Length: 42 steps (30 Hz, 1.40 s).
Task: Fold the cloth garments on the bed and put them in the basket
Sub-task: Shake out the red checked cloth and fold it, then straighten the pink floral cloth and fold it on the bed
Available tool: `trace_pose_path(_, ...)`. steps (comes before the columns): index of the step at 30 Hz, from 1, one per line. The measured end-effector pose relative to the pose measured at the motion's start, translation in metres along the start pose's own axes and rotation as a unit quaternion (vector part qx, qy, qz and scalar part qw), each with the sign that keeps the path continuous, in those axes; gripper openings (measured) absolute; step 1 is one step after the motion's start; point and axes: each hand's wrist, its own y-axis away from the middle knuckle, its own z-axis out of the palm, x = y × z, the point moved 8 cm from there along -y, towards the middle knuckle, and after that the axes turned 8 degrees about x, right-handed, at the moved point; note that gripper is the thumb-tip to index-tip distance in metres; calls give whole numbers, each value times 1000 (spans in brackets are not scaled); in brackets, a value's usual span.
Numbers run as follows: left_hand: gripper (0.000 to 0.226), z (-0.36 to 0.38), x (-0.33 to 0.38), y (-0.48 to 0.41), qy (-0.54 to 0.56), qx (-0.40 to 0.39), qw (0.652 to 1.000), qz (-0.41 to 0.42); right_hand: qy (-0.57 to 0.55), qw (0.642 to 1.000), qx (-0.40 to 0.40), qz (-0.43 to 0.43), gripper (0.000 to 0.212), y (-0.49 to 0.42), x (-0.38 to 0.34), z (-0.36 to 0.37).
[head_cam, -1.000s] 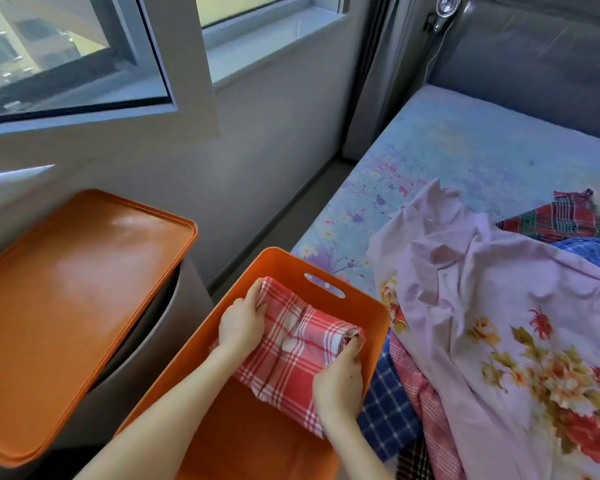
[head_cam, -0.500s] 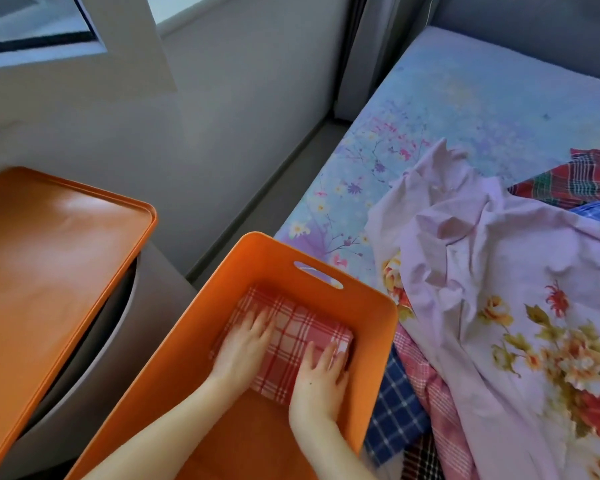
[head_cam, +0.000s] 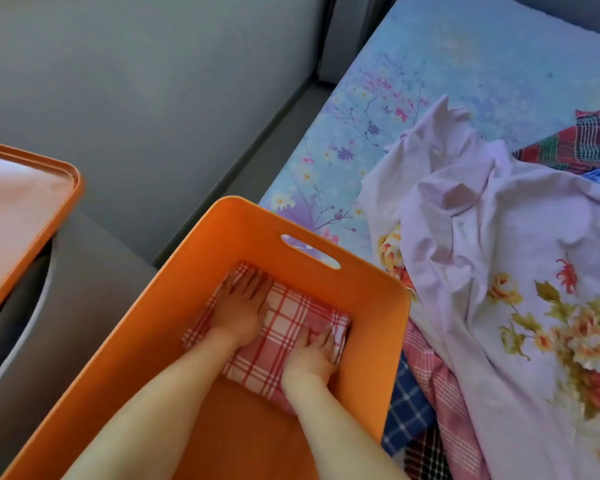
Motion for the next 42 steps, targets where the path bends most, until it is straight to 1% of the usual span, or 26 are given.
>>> trace_pose_path(1, 78, -2, 1, -6, -20, -18, 1000, 11, 11, 1000, -5, 2, 82, -2, -2, -2)
trace_pose_path(3, 61, 1, -1, -6, -40, -114, 993, 11, 25, 999, -32, -3, 80, 5, -2, -5)
trace_pose_path(4, 57, -2, -1, -7, -52, -141, 989, 14, 26, 999, -43, -9, 79, 9, -2, -10)
trace_pose_path(6, 57, -21, 5, -5, -63, -141, 988, 25, 12, 999, -35, -37, 70, 27, -1, -30)
trace_pose_path(8, 52, -54, 18, -1, -23, -107, 994, 14, -55, 993, 34, -97, 44, 51, -1, -63)
trace_pose_path(9, 45, -69, 24, 2, 9, -85, 996, 3, -114, 982, 74, -131, 34, 65, 2, -80)
trace_pose_path(11, 34, -108, 44, 10, 57, -42, 997, -8, -254, 940, 128, -187, 31, 98, 19, -111)
trace_pose_path(12, 31, -124, 54, 14, 73, -32, 997, -15, -326, 914, 126, -205, 33, 111, 31, -120)
trace_pose_path(14, 29, -155, 76, 24, 98, -11, 995, -20, -486, 845, 71, -211, 29, 134, 64, -134)
trace_pose_path(15, 28, -171, 86, 28, 108, 5, 994, -24, -563, 802, 33, -197, 23, 142, 82, -136)
trace_pose_path(16, 28, -189, 104, 33, 117, 24, 993, -21, -625, 760, 15, -177, 16, 149, 110, -136)
trace_pose_path(17, 27, -206, 121, 37, 129, 44, 991, -18, -662, 733, 11, -156, 12, 152, 138, -134)
trace_pose_path(18, 27, -222, 137, 42, 144, 64, 987, -15, -687, 714, 15, -133, 9, 153, 165, -129)
trace_pose_path(20, 27, -248, 177, 52, 174, 96, 980, -4, -722, 688, 34, -71, 10, 152, 225, -109)
trace_pose_path(21, 27, -257, 213, 58, 188, 102, 977, 8, -734, 677, 48, -30, 11, 155, 269, -92)
trace_pose_path(24, 27, -259, 301, 71, 216, 85, 972, 25, -758, 645, 57, 77, 15, 158, 379, -29)
trace_pose_path(25, 27, -252, 330, 74, 216, 76, 973, 31, -759, 640, 58, 110, 14, 158, 414, -4)
trace_pose_path(29, 23, -204, 449, 91, 190, 41, 980, 48, -769, 586, 36, 250, 12, 163, 559, 106)
trace_pose_path(33, 23, -153, 545, 120, 185, 9, 981, 53, -748, 563, 12, 352, 11, 173, 673, 212)
trace_pose_path(35, 21, -134, 590, 133, 183, -12, 981, 63, -743, 534, 15, 403, 11, 181, 720, 254)
trace_pose_path(37, 20, -119, 622, 143, 181, -33, 980, 75, -740, 505, 41, 442, 4, 188, 758, 283)
trace_pose_path(38, 21, -110, 638, 146, 178, -43, 980, 83, -747, 483, 48, 454, 3, 187, 776, 297)
trace_pose_path(39, 24, -102, 650, 147, 172, -49, 980, 89, -754, 465, 53, 462, 9, 184, 788, 307)
trace_pose_path(40, 26, -97, 658, 148, 167, -55, 980, 89, -749, 469, 72, 462, 17, 180, 801, 312)
trace_pose_path(41, 23, -89, 671, 146, 165, -60, 980, 91, -724, 497, 99, 468, 24, 175, 820, 315)
trace_pose_path(42, 20, -83, 680, 145, 162, -62, 980, 97, -678, 549, 135, 469, 30, 169, 838, 311)
